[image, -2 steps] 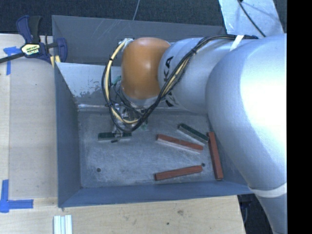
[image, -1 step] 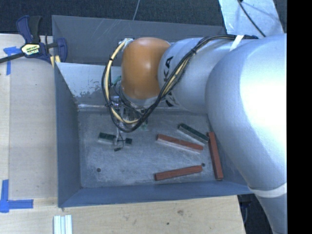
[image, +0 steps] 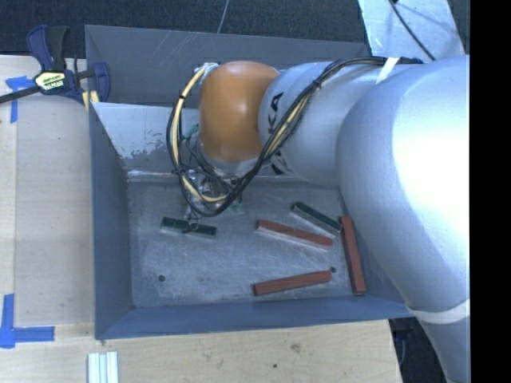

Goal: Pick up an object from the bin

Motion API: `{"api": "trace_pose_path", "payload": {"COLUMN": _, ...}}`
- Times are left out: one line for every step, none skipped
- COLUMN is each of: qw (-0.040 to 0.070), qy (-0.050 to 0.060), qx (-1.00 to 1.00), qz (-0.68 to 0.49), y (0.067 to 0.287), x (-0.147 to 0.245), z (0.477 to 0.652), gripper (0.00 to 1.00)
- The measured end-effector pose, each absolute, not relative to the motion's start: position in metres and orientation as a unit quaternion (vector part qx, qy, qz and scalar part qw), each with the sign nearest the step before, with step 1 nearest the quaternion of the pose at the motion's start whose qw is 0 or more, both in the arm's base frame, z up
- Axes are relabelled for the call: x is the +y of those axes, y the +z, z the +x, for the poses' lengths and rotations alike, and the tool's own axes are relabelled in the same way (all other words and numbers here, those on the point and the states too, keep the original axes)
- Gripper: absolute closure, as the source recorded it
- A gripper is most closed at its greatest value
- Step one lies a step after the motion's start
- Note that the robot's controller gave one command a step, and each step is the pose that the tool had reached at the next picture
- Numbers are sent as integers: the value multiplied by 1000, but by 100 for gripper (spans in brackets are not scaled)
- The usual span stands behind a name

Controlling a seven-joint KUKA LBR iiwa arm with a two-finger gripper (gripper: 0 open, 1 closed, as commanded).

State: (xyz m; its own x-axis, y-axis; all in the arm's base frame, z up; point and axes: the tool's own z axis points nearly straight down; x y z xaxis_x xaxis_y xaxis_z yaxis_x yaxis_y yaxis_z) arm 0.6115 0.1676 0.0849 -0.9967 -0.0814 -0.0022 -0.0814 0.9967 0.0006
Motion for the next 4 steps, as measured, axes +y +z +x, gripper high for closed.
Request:
{"api": "trace_pose_path", "payload": {"qw": 1, "qy": 0, "qx": 999, "qz": -41, "y": 85, "x": 168, "z": 612, "gripper": 0}}
{"api": "trace_pose_path", "payload": {"qw": 1, "qy": 0, "qx": 999, "qz": -40, "y": 85, "x": 168, "z": 612, "gripper": 100}}
{"api": "trace_pose_path", "payload": {"qw": 1, "qy": 0, "qx": 999, "qz": -40, "y": 85, "x": 168, "z": 612, "gripper": 0}}
{"api": "trace_pose_path", "payload": {"qw": 1, "qy": 0, "qx": 999, "qz": -40, "y": 85, "x": 168, "z": 612, "gripper": 0}}
